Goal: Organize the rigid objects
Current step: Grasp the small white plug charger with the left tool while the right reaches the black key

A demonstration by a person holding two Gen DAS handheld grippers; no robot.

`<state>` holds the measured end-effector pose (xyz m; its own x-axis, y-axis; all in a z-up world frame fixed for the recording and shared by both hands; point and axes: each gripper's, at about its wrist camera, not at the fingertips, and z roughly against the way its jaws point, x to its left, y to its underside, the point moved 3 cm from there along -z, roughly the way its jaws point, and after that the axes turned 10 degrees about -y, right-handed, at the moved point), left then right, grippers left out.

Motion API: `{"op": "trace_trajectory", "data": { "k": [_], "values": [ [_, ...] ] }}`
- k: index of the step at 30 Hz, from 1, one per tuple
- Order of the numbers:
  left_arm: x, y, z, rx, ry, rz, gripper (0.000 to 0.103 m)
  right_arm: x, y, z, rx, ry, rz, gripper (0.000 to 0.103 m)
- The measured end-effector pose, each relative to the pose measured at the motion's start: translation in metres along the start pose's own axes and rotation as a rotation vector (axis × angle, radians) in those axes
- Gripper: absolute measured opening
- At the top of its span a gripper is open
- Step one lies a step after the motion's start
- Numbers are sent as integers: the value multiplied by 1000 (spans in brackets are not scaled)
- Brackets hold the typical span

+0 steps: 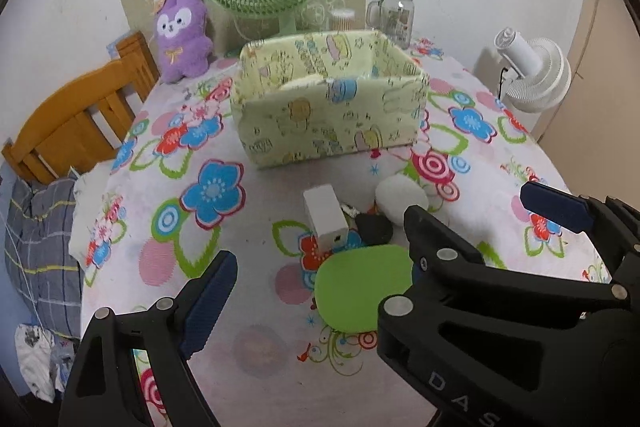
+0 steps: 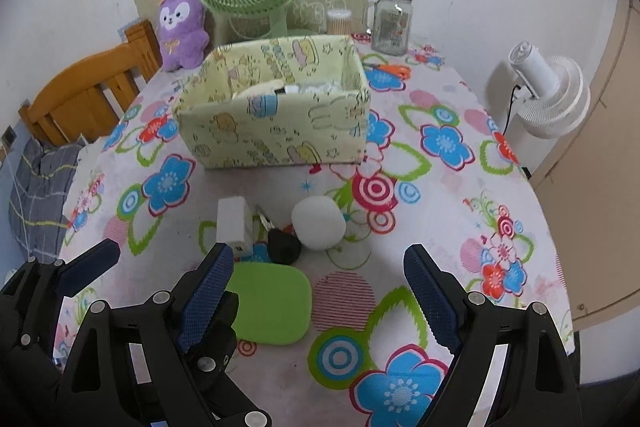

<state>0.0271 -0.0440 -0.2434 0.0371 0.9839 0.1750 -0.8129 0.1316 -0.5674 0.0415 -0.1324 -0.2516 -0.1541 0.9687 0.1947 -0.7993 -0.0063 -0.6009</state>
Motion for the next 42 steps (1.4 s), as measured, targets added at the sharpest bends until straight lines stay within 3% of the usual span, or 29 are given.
{"op": "trace_trajectory", "data": {
  "k": [16,26,31,34,42],
  "values": [
    [-5,5,-53,78,-39,4,86,-12,5,-51,75,-15,17,89],
    [-11,-7,-78,66,-74,4,81,-26,-4,-77,97,-26,-21,89],
    [-12,-10,-88,75,-90,0,71,-33,-5,-85,109,-20,-46,89],
    [-14,-13,-93,73,-139,-7,66,-38,-6,-88,109,-9,-66,89],
    [-13,-18,-105,121,-103,24,41,-42,-9,-96,127,4,-93,89]
  ]
}}
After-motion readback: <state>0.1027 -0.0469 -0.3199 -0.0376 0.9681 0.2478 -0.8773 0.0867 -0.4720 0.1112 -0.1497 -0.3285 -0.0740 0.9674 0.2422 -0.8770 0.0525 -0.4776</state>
